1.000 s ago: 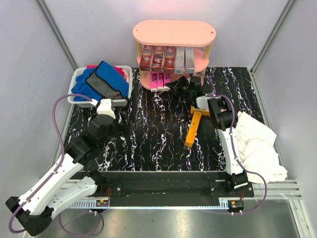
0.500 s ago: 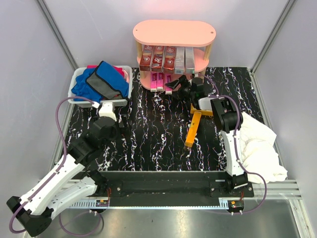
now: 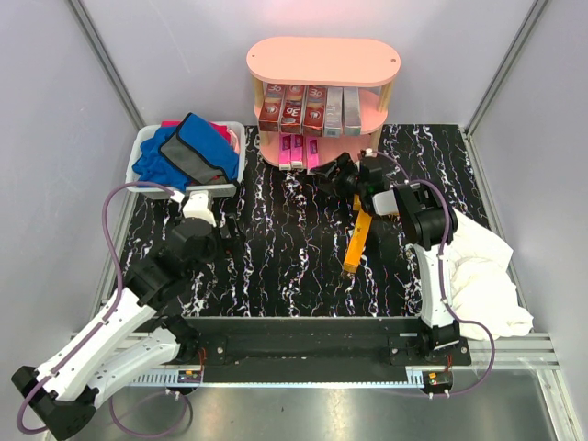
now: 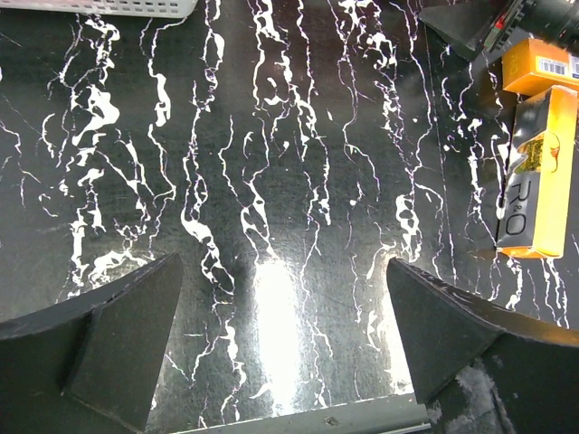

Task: Place and organize the toothpastes onto the shelf

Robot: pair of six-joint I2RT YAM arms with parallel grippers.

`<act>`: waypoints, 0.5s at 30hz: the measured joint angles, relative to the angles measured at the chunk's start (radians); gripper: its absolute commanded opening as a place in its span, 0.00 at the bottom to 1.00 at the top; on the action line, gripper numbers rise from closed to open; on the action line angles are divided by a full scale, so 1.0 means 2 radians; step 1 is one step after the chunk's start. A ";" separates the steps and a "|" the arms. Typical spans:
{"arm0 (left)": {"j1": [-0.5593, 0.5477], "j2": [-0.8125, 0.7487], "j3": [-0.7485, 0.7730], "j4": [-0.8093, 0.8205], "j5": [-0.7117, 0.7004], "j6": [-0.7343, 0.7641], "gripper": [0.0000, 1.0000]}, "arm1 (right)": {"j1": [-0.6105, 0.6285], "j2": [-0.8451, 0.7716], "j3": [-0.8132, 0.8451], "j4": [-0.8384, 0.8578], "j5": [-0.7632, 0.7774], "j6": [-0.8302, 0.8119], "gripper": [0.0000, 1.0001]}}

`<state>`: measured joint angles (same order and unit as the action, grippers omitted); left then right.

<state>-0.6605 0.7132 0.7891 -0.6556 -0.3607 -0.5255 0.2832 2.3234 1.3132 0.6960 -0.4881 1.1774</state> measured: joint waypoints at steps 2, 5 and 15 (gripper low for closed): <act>0.000 0.000 0.000 0.000 0.002 -0.002 0.99 | 0.000 -0.001 -0.013 0.016 -0.001 0.006 0.69; 0.000 0.000 -0.003 0.002 0.004 -0.003 0.99 | 0.000 -0.001 -0.022 0.026 -0.002 0.016 0.54; 0.000 0.002 -0.006 0.006 0.005 -0.003 0.99 | 0.000 0.012 0.005 0.029 0.000 0.029 0.38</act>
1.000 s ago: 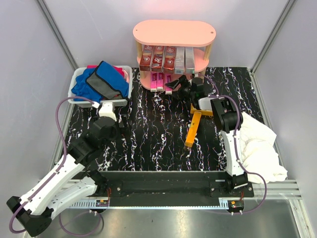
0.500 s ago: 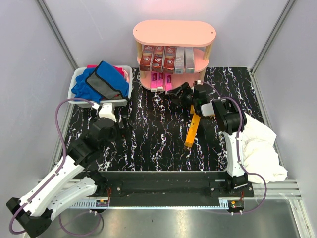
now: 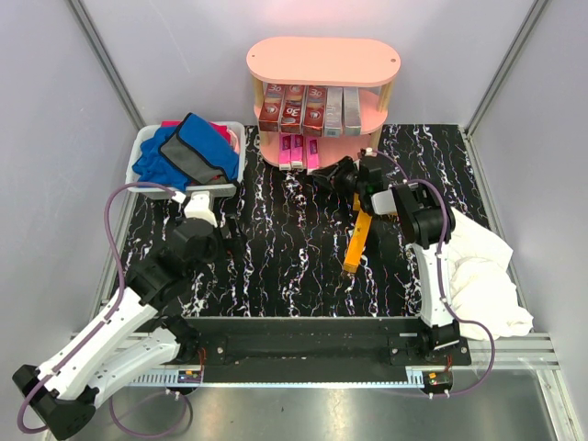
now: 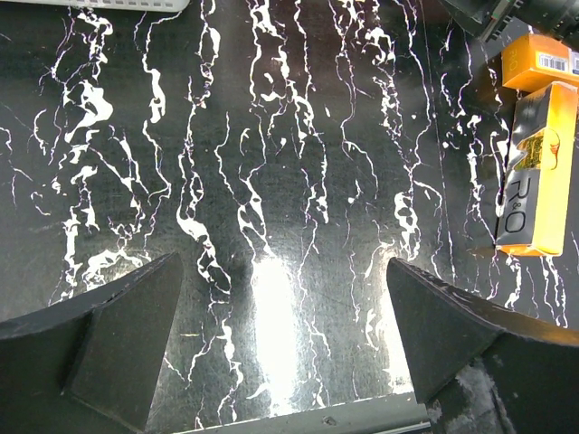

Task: Place and organize the toothpastes onto the shelf

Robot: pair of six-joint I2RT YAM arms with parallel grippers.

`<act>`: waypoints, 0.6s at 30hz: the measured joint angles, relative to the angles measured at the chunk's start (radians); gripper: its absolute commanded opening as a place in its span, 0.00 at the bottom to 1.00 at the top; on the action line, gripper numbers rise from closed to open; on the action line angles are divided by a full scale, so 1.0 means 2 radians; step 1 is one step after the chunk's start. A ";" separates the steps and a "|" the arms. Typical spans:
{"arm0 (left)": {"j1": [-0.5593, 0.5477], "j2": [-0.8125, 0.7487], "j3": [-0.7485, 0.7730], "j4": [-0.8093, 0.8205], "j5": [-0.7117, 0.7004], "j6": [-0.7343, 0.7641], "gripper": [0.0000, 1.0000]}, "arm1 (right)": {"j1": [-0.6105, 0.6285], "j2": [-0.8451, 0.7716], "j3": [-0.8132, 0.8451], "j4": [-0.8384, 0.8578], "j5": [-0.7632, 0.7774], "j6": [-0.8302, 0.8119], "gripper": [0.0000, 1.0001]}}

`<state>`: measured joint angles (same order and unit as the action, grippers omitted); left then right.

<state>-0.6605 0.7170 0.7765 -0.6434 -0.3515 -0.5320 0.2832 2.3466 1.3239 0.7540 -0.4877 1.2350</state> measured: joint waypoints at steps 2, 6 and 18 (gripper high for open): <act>0.000 0.002 0.000 0.003 0.000 0.000 0.99 | 0.000 0.005 0.010 -0.006 0.001 0.001 0.38; 0.000 0.006 0.000 0.005 0.000 0.000 0.99 | 0.000 0.016 0.030 -0.022 0.003 0.004 0.38; 0.000 0.007 -0.001 0.005 0.000 0.000 0.99 | 0.000 0.043 0.069 -0.029 -0.001 0.014 0.39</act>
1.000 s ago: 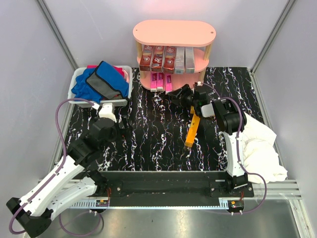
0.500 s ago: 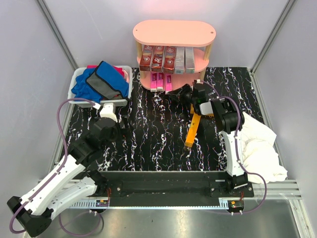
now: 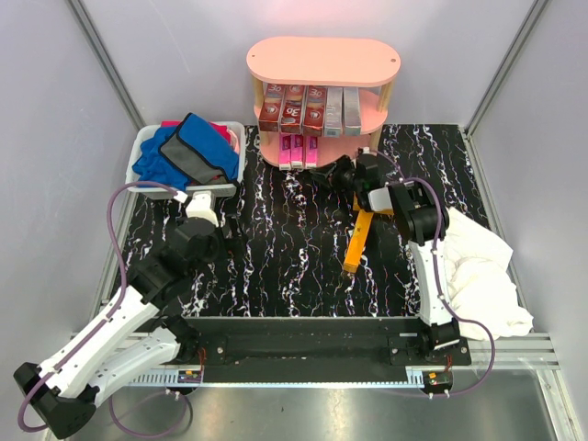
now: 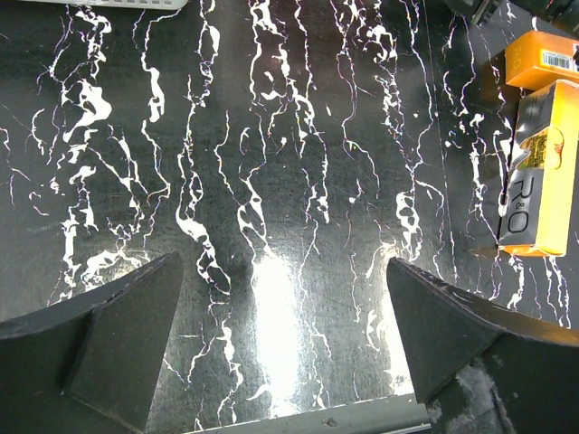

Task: Place and organize the toothpastes onto the shelf

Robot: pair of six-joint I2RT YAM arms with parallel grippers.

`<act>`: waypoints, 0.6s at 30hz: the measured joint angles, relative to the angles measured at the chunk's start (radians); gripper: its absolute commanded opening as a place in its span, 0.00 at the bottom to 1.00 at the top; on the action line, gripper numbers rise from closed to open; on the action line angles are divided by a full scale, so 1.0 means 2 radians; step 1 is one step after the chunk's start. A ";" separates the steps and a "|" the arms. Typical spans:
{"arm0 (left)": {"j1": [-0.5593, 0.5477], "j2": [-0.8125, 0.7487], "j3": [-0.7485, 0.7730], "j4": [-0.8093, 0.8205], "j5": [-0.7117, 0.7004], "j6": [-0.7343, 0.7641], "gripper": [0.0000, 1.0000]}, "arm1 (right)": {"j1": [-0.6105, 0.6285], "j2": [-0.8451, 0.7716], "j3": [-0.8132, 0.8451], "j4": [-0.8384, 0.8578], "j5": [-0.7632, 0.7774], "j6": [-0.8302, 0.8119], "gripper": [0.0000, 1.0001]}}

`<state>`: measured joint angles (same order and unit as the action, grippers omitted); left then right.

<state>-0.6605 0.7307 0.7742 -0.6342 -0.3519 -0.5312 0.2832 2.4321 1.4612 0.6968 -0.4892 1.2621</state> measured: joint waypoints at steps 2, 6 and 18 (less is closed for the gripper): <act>0.000 0.000 -0.001 0.000 0.000 0.000 0.99 | 0.000 -0.002 -0.017 0.006 -0.003 -0.004 0.40; 0.000 0.000 -0.002 0.000 0.001 0.000 0.99 | 0.001 -0.041 -0.082 0.019 -0.016 -0.014 0.40; 0.000 0.005 -0.002 0.005 0.033 -0.021 0.99 | 0.006 -0.282 -0.291 -0.003 -0.036 -0.063 0.47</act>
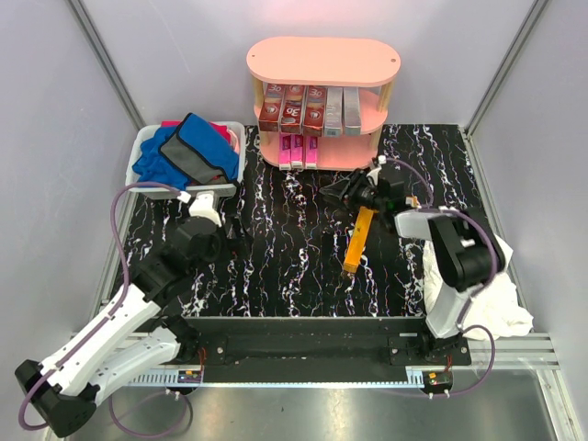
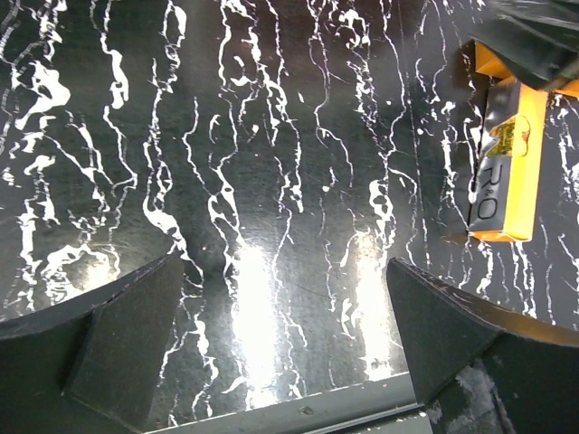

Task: Place and organize the toothpastes onto the shelf

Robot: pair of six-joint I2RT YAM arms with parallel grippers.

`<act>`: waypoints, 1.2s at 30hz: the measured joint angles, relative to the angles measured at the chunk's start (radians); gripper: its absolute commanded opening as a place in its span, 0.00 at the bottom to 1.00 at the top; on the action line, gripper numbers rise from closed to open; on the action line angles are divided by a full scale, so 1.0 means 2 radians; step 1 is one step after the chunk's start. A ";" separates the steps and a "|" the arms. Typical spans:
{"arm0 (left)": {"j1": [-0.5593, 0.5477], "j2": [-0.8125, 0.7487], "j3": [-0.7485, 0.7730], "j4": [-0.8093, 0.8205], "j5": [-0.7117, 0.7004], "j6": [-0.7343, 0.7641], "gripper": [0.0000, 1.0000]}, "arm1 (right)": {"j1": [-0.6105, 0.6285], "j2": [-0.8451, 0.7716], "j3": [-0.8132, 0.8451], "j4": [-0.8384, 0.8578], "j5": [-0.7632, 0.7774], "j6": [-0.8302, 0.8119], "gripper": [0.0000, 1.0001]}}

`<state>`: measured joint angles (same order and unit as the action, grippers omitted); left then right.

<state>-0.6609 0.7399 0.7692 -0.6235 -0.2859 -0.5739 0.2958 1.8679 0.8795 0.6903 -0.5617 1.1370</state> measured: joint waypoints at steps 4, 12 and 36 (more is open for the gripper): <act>-0.005 0.033 0.004 0.006 0.007 -0.006 0.99 | 0.000 -0.109 -0.026 -0.075 0.011 -0.039 0.55; -0.072 0.186 0.072 0.019 0.007 -0.010 0.99 | 0.000 -0.352 -0.055 -0.237 0.117 -0.138 0.96; -0.136 0.629 0.415 0.100 0.082 0.016 0.99 | -0.160 -0.320 -0.079 -0.420 0.209 -0.239 0.96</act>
<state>-0.9329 1.9984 1.5990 -0.4240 -0.1223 -0.5423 -0.0246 1.2274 0.7208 -0.1490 -0.1444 0.6598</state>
